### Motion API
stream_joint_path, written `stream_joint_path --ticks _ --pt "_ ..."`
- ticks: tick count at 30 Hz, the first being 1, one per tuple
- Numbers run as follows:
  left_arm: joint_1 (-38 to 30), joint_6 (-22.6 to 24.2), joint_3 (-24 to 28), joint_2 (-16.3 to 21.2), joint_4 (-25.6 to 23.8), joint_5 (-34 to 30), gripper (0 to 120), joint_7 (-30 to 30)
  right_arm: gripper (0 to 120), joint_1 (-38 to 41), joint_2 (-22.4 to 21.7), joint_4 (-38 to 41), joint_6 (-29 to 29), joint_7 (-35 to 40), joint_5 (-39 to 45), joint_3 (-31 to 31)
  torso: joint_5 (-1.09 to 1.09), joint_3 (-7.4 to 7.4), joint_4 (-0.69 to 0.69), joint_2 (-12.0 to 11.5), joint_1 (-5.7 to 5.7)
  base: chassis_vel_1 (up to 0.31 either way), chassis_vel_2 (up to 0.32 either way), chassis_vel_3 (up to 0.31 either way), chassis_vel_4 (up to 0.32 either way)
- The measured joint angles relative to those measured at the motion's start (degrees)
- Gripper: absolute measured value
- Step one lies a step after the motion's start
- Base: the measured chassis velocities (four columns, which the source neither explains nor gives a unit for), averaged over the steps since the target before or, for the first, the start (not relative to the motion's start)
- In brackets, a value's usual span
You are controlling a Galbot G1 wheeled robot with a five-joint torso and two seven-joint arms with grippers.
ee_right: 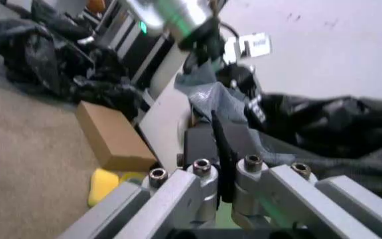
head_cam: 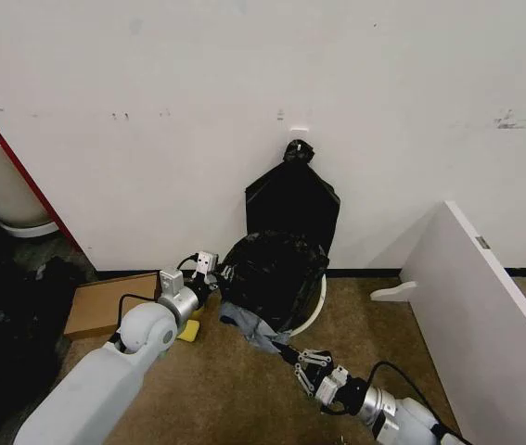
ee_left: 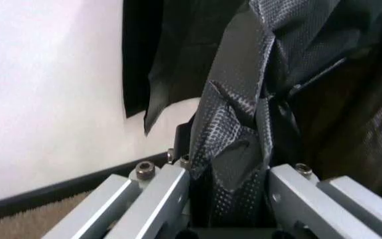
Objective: Place the garbage bag over the trash bin.
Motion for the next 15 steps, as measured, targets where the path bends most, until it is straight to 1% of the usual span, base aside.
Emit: stream_joint_path --ticks 4,12,15 --pt "0.14 2.20 -0.30 0.34 -1.97 -4.10 1 -2.85 0 0.03 0.68 -1.39 -0.07 0.34 -0.38 -0.26 0.00 0.00 -0.01 0.00 0.00 0.000 0.000 0.000 0.000" --pt "0.33 2.63 -0.32 0.10 -3.85 -8.15 1 -5.65 0 1.69 2.28 -3.49 -0.28 0.53 -2.80 -0.50 0.00 0.00 0.00 0.00 0.00 0.000 0.000 0.000 0.000" --pt "0.30 2.95 -0.39 0.02 -4.51 -9.69 1 -6.51 0 2.27 2.42 -4.66 -0.32 2.14 -4.55 -0.43 0.00 0.00 -0.01 0.00 0.00 0.000 0.000 0.000 0.000"
